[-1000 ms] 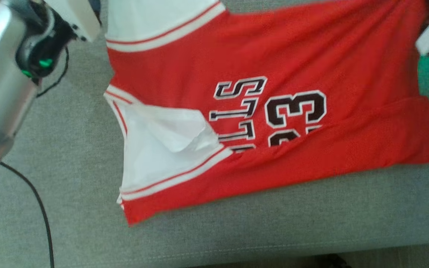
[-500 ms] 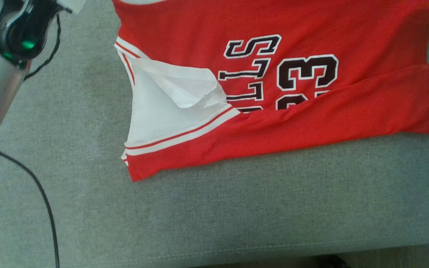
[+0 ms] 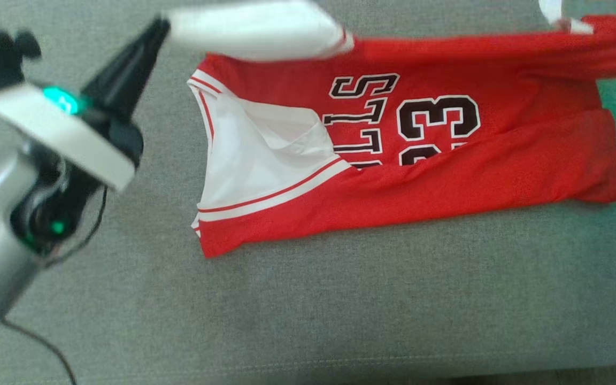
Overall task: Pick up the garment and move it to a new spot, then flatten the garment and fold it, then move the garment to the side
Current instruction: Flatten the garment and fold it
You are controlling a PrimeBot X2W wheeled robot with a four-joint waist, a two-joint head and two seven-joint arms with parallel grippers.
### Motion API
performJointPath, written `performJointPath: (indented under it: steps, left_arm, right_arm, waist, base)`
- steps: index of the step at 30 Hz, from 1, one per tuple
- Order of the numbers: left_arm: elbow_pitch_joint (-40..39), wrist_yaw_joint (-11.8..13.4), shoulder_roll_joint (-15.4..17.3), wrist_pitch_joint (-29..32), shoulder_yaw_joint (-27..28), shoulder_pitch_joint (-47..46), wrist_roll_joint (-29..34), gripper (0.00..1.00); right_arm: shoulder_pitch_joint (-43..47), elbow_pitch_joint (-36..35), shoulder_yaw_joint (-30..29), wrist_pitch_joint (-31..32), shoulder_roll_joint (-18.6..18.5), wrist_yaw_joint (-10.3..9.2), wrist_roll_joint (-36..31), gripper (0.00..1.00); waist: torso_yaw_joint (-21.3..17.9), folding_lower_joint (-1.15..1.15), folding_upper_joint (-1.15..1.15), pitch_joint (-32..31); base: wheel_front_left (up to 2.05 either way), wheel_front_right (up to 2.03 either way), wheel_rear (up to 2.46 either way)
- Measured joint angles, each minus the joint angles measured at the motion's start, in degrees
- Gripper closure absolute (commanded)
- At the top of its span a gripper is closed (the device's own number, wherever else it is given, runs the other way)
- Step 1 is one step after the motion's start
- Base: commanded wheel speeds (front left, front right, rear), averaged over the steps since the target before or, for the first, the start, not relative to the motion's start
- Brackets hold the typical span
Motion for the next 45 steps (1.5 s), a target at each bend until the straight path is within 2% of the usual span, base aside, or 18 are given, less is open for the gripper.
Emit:
performJointPath:
  steps: [4, 7, 11, 14, 15, 16, 17, 18, 19, 20, 24, 26, 28, 31, 35, 38, 41, 45]
  left_arm:
    - [-5.82, 1.25, 3.46, -0.47, -0.96, 5.34, -0.31, 1.0]
    - [-10.14, 3.16, 5.34, -0.9, -1.72, 9.2, -0.32, 1.0]
    - [-13.55, 3.93, 6.05, -0.94, -3.89, 12.99, -0.31, 1.0]
    - [-13.17, 5.03, 5.99, -0.94, -5.1, 14.61, 0.35, 1.0]
    - [-12.63, 5.24, 5.8, -0.98, -5.13, 14.84, 0.46, 1.0]
    - [-12.04, 5.43, 5.53, -1.04, -5.11, 15.02, 0.45, 1.0]
    - [-11.44, 5.43, 5.05, -1.3, -5.08, 15.14, 0.44, 1.0]
    - [-10.99, 5.34, 4.46, -1.49, -5.06, 15.25, 0.43, 0.65]
    - [-10.57, 4.97, 3.7, -1.6, -5.0, 15.36, 0.33, 0.25]
    - [-10.27, 4.9, 2.81, -1.86, -4.69, 15.64, 0.07, 0.0]
    - [-9.67, 6.11, 0.32, -2.41, -3.26, 18.06, 1.36, 0.0]
    - [-9.17, 8.39, -0.75, -2.46, -1.29, 20.13, 3.99, 0.0]
    - [-8.46, 11.54, -3.41, -2.53, 4.07, 23.01, 7.88, 0.0]
    - [-7.82, 15.04, -9.91, -2.63, 12.8, 28.32, 13.61, 0.0]
    - [-6.73, 18.62, -16.14, -2.71, 18.89, 36.28, 25.85, 0.0]
    - [-6.99, 20.71, -20.35, -2.74, 23.1, 40.25, 34.09, 0.0]
    - [-7.09, 21.56, -22.6, -2.78, 23.98, 41.97, 43.18, 0.0]
    - [-5.76, 22.71, -24.04, -2.78, 21.54, 43.02, 54.59, 0.0]
  right_arm:
    - [4.95, -2.87, -1.75, 1.14, 0.97, 0.0, 0.03, 1.0]
    - [8.01, -5.01, -3.05, 1.7, 1.58, 0.0, -0.04, 1.0]
    - [11.38, -7.45, -3.5, 2.93, 2.47, 0.0, -0.66, 1.0]
    - [13.56, -7.78, -3.6, 3.58, 3.13, 0.0, -1.43, 1.0]
    - [14.15, -7.8, -3.61, 3.63, 3.27, 0.0, -1.6, 0.97]
    - [14.54, -7.79, -3.59, 3.66, 3.5, 0.0, -1.6, 0.64]
    - [14.79, -7.8, -3.55, 3.66, 3.79, 0.0, -1.62, 0.08]
    - [14.97, -7.86, -3.32, 3.64, 4.12, 0.0, -1.62, 0.0]
    - [15.11, -7.97, -2.94, 3.55, 4.27, 0.0, -1.58, 0.0]
    - [15.2, -8.2, -2.82, 3.37, 4.46, 0.0, -1.33, 0.0]
    - [16.1, -9.2, -3.54, 0.88, 4.78, 0.0, -0.15, 0.0]
    - [17.67, -9.5, -4.33, -0.45, 5.11, 0.0, 0.11, 0.0]
    - [19.89, -9.75, -5.44, -1.65, 6.11, 0.0, 0.48, 0.0]
    - [23.41, -10.11, -6.46, -3.65, 8.08, 0.0, 0.48, 0.0]
    - [26.77, -9.83, -7.22, -5.35, 10.25, 0.0, 0.43, 0.0]
    - [27.26, -8.98, -7.58, -6.35, 10.25, 0.0, -1.96, 0.0]
    - [26.7, -6.64, -8.33, -7.25, 9.61, 0.0, -5.57, 0.0]
    - [23.4, -1.38, -11.38, -7.26, 8.81, 0.0, -10.48, 0.0]
  waist:
    - [0.14, 0.0, 0.0, -0.98]
    - [0.27, 0.0, 0.0, -1.31]
    - [0.71, 0.0, 0.0, -1.26]
    - [0.91, 0.0, 0.0, -0.95]
    - [1.04, 0.0, 0.0, -0.89]
    - [1.13, 0.0, 0.0, -0.87]
    - [1.19, 0.0, 0.0, -0.93]
    - [1.2, 0.0, 0.0, -1.07]
    - [1.18, 0.0, 0.0, -1.29]
    - [1.15, 0.0, 0.0, -1.59]
    - [0.93, 0.0, 0.0, -3.25]
    - [0.78, 0.0, 0.0, -4.29]
    - [0.71, 0.0, 0.0, -5.49]
    - [0.86, 0.0, 0.0, -7.45]
    - [1.31, 0.0, 0.0, -10.1]
    - [2.22, 0.0, 0.0, -11.36]
    - [3.7, 0.0, 0.0, -11.95]
    - [6.12, 0.0, 0.0, -12.15]
  base:
    - [0.0, 0.0, 0.0]
    - [0.0, 0.0, 0.0]
    - [0.0, 0.0, 0.0]
    - [0.0, 0.0, 0.0]
    - [0.0, 0.0, 0.0]
    - [0.0, 0.0, 0.0]
    - [0.0, 0.0, 0.0]
    - [0.0, 0.0, 0.0]
    - [0.0, 0.0, 0.0]
    - [0.0, 0.0, 0.0]
    - [0.0, 0.0, 0.0]
    - [0.0, 0.0, 0.0]
    - [0.0, 0.0, 0.0]
    - [0.0, 0.0, 0.0]
    - [0.0, 0.0, 0.0]
    - [0.0, 0.0, 0.0]
    - [0.0, 0.0, 0.0]
    - [0.0, 0.0, 0.0]
